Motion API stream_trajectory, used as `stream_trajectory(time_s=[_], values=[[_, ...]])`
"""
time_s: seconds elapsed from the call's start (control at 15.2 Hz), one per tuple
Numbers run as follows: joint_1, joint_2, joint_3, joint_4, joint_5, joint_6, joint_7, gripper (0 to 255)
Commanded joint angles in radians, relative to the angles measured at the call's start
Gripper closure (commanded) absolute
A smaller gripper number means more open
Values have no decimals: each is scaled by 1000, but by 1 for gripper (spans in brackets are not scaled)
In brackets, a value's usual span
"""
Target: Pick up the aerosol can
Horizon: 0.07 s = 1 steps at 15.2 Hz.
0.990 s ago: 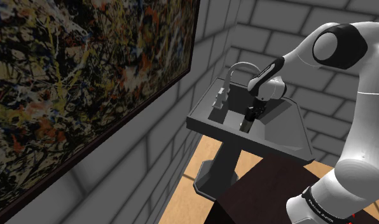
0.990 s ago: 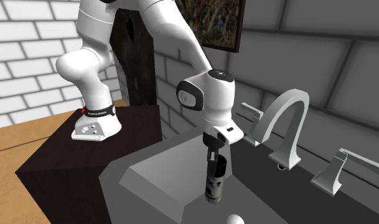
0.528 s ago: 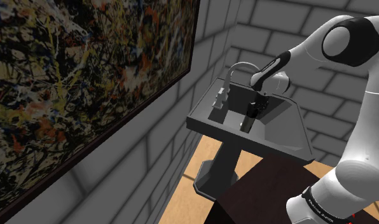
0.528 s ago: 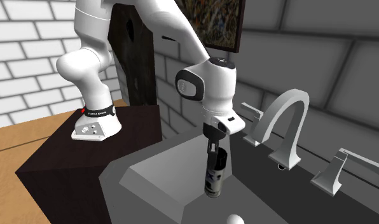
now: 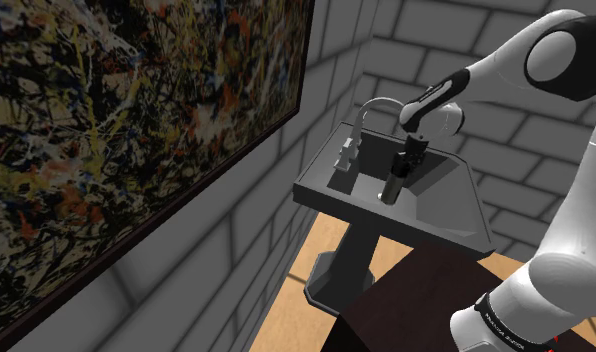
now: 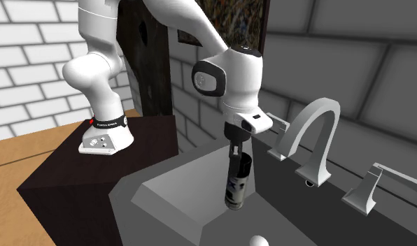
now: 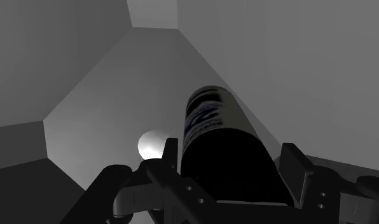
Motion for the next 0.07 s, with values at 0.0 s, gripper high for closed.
stream_trajectory(time_s=[0.0], values=[[1,-7,-3,0,-4,-6,2,255]])
